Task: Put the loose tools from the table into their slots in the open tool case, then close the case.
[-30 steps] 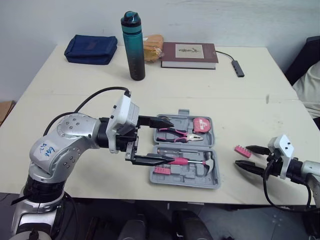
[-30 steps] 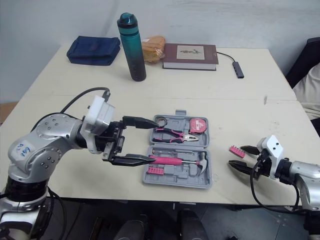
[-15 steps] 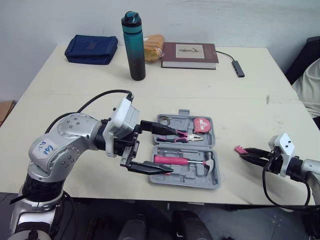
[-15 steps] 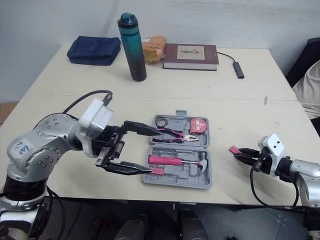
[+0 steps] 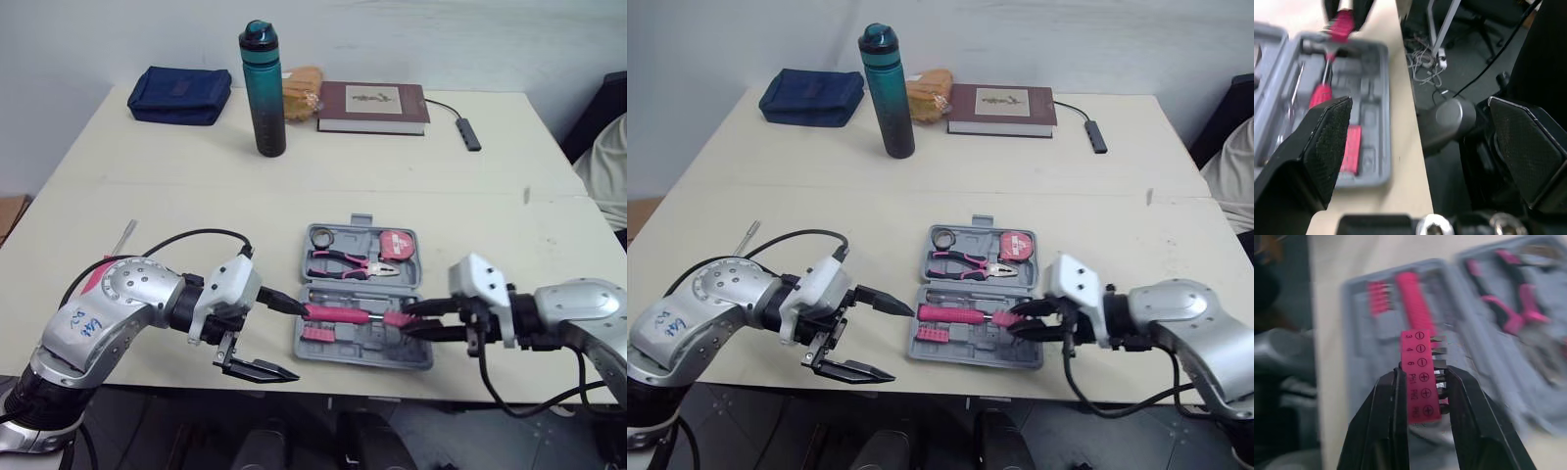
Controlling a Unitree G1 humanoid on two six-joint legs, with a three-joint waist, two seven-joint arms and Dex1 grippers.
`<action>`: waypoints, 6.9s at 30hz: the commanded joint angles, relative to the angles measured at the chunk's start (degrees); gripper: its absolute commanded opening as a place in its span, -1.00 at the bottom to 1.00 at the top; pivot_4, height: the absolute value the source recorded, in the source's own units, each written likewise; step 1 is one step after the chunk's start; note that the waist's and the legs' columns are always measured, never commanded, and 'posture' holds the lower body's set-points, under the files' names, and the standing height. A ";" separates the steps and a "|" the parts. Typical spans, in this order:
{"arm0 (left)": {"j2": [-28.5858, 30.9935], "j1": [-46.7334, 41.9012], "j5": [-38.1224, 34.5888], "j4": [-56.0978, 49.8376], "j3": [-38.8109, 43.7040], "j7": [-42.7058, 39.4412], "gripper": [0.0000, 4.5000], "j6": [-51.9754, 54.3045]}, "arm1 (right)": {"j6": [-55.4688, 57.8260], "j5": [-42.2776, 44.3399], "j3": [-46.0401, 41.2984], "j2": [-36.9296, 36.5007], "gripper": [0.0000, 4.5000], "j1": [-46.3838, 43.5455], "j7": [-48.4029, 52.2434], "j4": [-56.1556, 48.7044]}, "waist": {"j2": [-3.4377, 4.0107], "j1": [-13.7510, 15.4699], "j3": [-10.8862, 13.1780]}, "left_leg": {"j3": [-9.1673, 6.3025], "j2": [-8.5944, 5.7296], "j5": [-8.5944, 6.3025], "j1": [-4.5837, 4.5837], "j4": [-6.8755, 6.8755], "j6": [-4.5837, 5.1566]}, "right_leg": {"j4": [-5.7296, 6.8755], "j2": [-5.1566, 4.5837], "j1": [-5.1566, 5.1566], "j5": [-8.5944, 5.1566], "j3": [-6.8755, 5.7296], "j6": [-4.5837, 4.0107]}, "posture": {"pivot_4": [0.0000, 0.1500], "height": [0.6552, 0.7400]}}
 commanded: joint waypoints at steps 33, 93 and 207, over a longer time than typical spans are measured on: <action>-3.83 -1.67 6.91 2.29 -2.42 1.01 1.00 -4.52 | 2.77 -13.60 20.90 3.55 -0.68 -14.02 -2.76 3.14 | -0.04 0.05 0.02 | 0.03 0.00 -0.02 -0.08 0.00 0.04 | 0.03 0.00 -0.12 0.00 -0.01 -0.01 | 1.00 1.00; -5.89 -2.19 8.71 1.54 -4.47 0.88 1.00 -5.13 | 5.17 -11.93 18.82 5.05 -0.46 -10.60 -3.07 2.38 | -0.05 0.03 0.01 | 0.02 0.00 -0.02 -0.07 0.00 0.04 | 0.04 0.00 -0.12 -0.01 -0.01 -0.01 | 1.00 1.00; 3.17 7.52 17.32 66.87 32.37 19.59 -0.16 -18.20 | -1.93 17.37 -8.81 12.71 1.00 -14.73 -3.41 4.96 | -0.32 -1.19 0.06 | 0.15 0.01 -0.04 -0.70 -0.08 0.00 | 0.33 -0.16 -0.94 -0.08 -0.13 -0.15 | 1.00 1.00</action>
